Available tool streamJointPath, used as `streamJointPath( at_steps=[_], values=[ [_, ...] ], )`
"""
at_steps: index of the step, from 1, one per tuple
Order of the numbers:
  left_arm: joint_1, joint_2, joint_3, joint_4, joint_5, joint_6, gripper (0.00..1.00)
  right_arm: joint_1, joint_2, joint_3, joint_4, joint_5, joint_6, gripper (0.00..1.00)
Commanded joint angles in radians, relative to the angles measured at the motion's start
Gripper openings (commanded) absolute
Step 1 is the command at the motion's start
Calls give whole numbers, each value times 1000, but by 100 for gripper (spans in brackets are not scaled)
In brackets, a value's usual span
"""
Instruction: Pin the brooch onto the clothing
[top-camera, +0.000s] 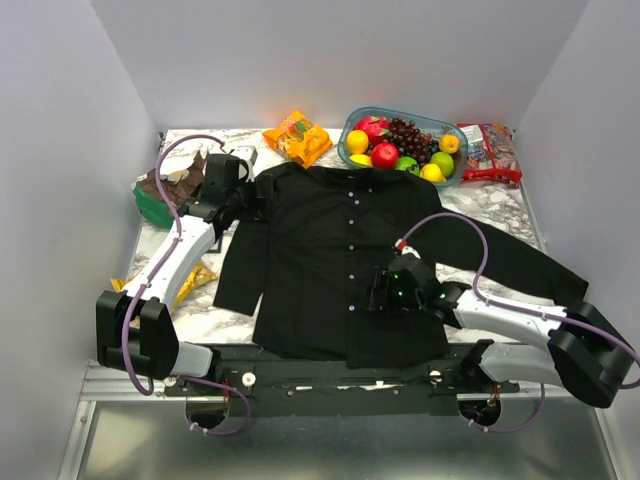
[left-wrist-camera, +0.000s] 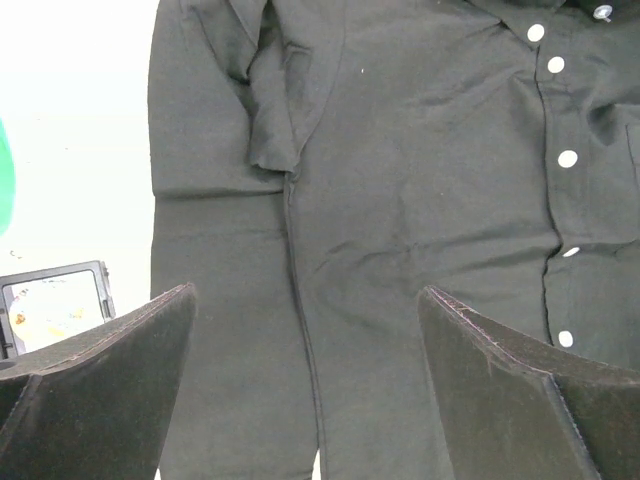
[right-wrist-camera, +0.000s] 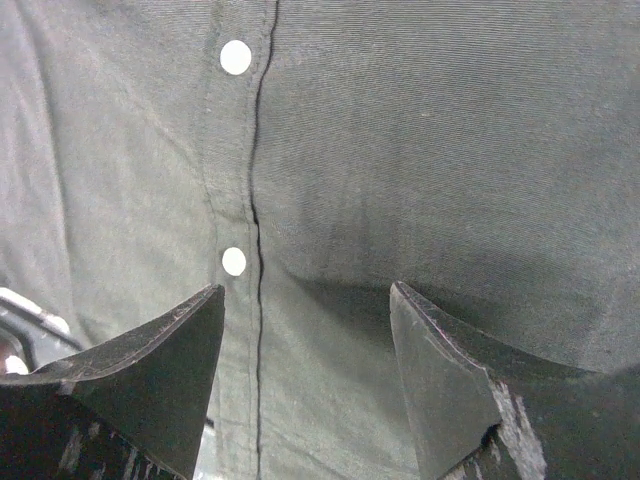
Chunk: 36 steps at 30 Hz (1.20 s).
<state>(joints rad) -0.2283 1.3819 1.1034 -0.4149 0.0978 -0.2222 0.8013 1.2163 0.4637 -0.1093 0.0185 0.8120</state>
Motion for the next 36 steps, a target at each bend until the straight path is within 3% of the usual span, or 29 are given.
streamJointPath(
  at_steps=[1, 9, 13, 14, 20, 24, 26, 31, 36],
  values=[
    [4, -35, -16, -9, 34, 11, 99, 30, -76, -106, -202, 3, 91, 75],
    [-26, -43, -33, 21, 46, -16, 99, 39, -227, -27, -346, 64, 73, 77],
    [-80, -24, 5, 24, 51, -19, 99, 23, -248, 177, -443, 168, -55, 90],
    [-88, -8, 22, 16, 62, -28, 99, -34, -244, 266, -443, 172, -135, 91],
    [-123, 49, 134, 41, 161, -106, 99, -344, -66, 556, -389, 49, -370, 89],
    [-164, 132, 217, 56, 180, -137, 99, -532, 96, 702, -337, -124, -390, 88],
    [-190, 213, 295, 42, 180, -138, 99, -603, 191, 759, -320, -134, -398, 88],
    [-230, 382, 429, 48, 192, -160, 97, -657, 347, 811, -297, -71, -416, 86],
    [-238, 526, 388, 218, 241, -270, 94, -657, 463, 762, -225, -132, -415, 82]
  ],
)
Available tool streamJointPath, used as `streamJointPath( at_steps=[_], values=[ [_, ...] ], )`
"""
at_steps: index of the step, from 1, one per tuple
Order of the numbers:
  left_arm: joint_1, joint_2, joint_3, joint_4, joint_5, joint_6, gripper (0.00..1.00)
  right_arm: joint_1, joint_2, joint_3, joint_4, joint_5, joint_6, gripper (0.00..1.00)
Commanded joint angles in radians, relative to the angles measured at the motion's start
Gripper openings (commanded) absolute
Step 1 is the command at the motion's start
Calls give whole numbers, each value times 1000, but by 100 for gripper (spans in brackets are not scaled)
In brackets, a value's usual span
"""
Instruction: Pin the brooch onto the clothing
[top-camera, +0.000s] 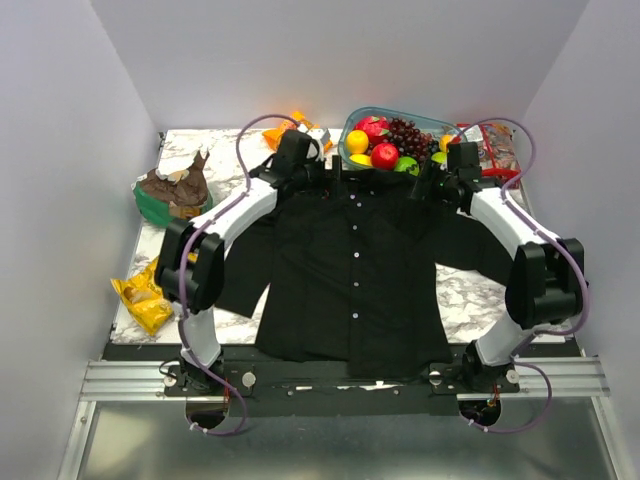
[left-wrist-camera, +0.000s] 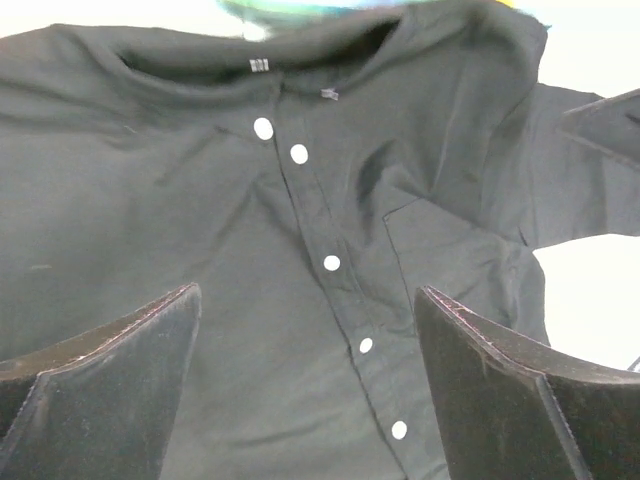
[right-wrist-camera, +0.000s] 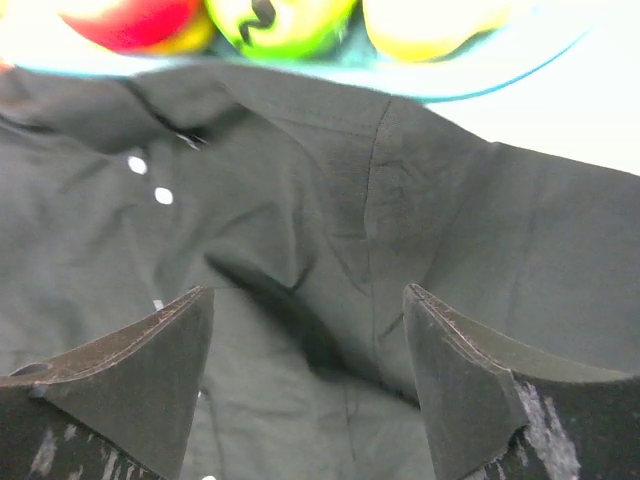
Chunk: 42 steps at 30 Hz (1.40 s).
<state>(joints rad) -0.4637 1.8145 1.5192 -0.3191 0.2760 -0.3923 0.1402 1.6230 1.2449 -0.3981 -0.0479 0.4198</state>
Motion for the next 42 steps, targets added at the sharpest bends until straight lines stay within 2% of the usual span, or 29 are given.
streamJointPath(
  at_steps=[1, 5, 8, 12, 18, 25, 37, 42],
  values=[
    [-3, 112, -51, 147, 66, -114, 93, 2, 90, -30, 89, -73, -18, 82],
    [-3, 189, -105, 201, 63, -141, 93, 2, 173, -65, 120, -102, -4, 82],
    [-3, 187, -183, 236, 37, -148, 93, 2, 202, -105, 131, -104, 16, 81],
    [5, 152, -316, 314, -17, -181, 93, 4, 161, -182, 165, -144, 36, 80],
    [22, 72, -519, 440, -34, -266, 94, 4, 144, -240, 127, -194, 74, 80],
    [25, -30, -724, 535, -49, -315, 95, 4, 25, -377, 153, -178, 122, 80],
    [25, -191, -869, 565, -87, -310, 95, 4, -101, -493, 159, -139, 128, 80],
    [25, -202, -795, 476, -86, -234, 96, 6, -71, -409, 122, -106, 90, 82]
  ],
)
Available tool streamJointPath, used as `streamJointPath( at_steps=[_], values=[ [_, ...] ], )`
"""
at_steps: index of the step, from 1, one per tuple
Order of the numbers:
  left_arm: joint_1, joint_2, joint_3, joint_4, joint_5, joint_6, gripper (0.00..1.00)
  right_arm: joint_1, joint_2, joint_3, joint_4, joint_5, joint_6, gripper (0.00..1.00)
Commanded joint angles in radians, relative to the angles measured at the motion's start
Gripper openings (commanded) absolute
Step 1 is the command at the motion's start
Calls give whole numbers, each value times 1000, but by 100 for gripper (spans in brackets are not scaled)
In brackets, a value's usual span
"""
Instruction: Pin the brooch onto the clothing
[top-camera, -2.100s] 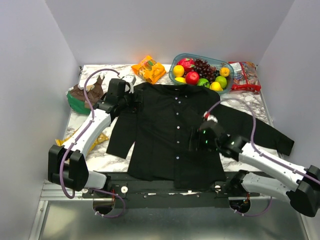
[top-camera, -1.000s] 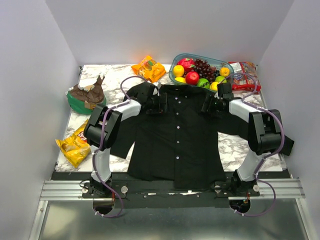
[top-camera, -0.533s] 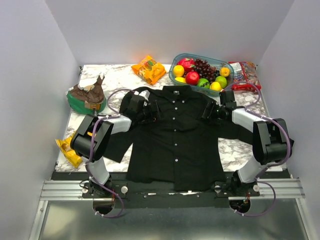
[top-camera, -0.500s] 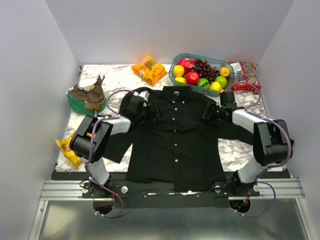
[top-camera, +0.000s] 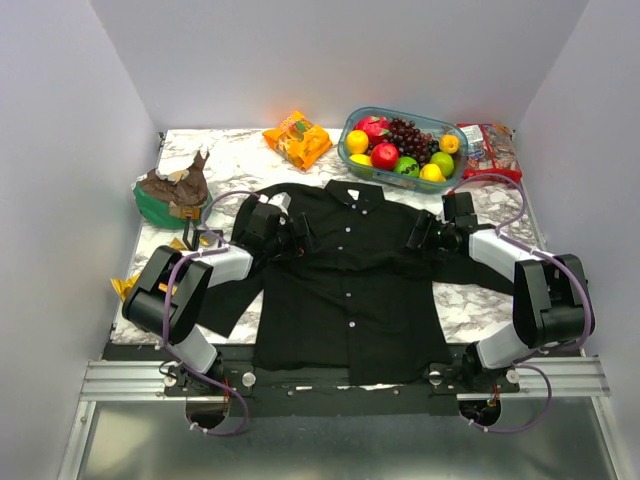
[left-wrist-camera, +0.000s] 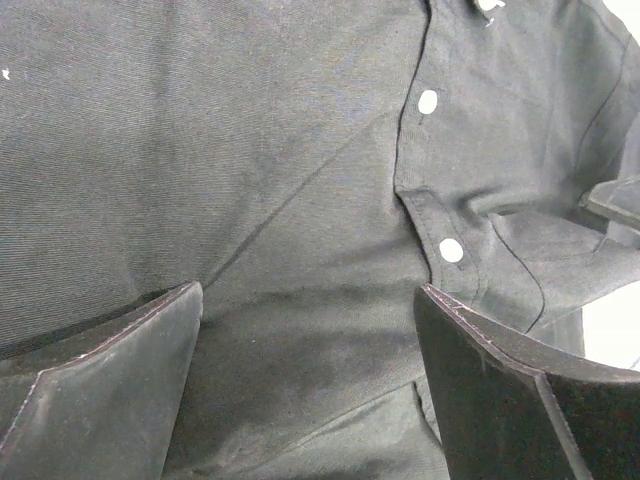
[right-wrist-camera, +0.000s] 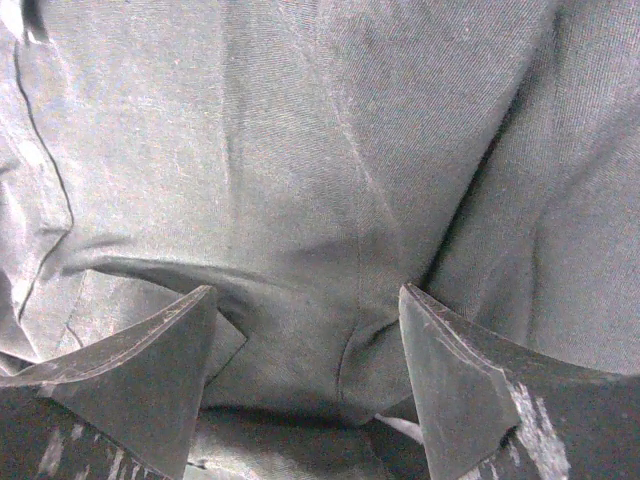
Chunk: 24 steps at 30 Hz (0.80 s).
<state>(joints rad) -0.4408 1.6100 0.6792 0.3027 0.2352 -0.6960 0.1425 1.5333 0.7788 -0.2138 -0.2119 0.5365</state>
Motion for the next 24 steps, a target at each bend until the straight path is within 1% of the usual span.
streamJointPath(
  at_steps=[1, 6, 12, 17, 20, 24],
  values=[
    [2, 11, 83, -160, -46, 79, 96, 2, 48, 74, -70, 60, -29, 81],
    [4, 80, 166, -198, -57, 98, 96, 3, 160, 184, -81, 40, -20, 82],
    [4, 152, 247, -188, -36, 90, 96, 2, 228, 258, -105, 66, 11, 82],
    [10, 261, 342, -220, -16, 86, 96, 2, 287, 364, -180, 92, 11, 82],
    [16, 298, 371, -211, -16, 82, 96, 0, 321, 404, -213, 106, 3, 82],
    [28, 347, 436, -247, -13, 84, 96, 2, 379, 509, -268, 127, -3, 83]
  ],
)
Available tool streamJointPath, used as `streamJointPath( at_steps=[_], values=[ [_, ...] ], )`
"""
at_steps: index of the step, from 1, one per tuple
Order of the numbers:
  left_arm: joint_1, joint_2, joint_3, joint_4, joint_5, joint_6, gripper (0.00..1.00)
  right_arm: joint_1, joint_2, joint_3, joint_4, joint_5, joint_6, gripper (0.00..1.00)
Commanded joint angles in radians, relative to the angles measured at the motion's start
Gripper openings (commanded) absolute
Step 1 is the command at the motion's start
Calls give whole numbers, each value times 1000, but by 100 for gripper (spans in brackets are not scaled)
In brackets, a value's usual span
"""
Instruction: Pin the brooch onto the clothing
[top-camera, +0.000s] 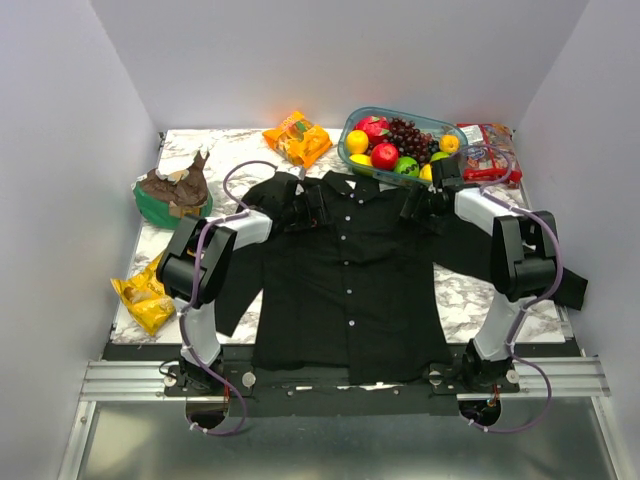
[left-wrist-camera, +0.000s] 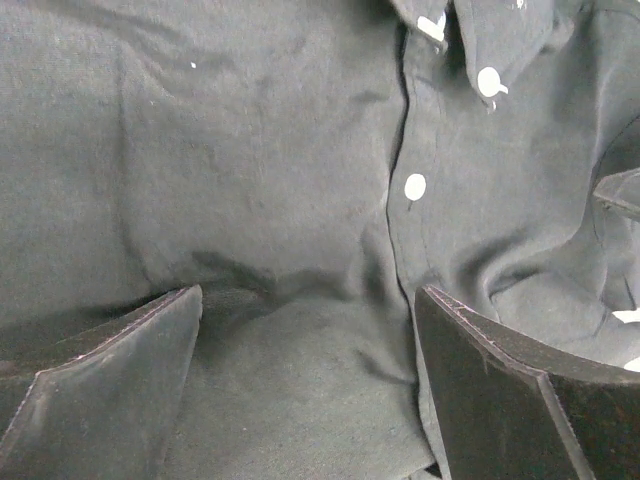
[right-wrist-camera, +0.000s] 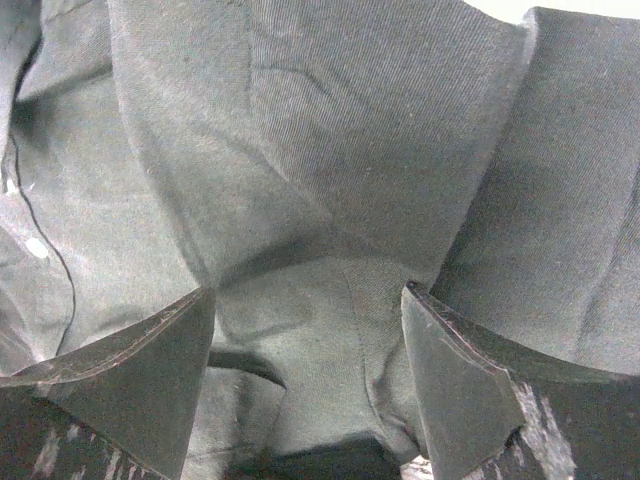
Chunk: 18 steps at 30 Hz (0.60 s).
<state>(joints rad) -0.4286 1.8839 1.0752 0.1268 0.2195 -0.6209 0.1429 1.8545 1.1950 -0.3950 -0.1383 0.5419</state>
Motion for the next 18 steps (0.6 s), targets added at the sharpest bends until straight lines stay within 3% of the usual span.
streamJointPath(
  at_steps=[1, 11, 18],
  values=[
    [21, 81, 57, -78, 6, 9, 96, 0, 80, 113, -109, 63, -8, 83],
    [36, 81, 137, -150, 0, 46, 96, -9, 179, 316, -215, 62, -46, 83],
    [-7, -77, 161, -245, -52, 139, 97, 7, 17, 319, -183, -12, -141, 83]
  ],
)
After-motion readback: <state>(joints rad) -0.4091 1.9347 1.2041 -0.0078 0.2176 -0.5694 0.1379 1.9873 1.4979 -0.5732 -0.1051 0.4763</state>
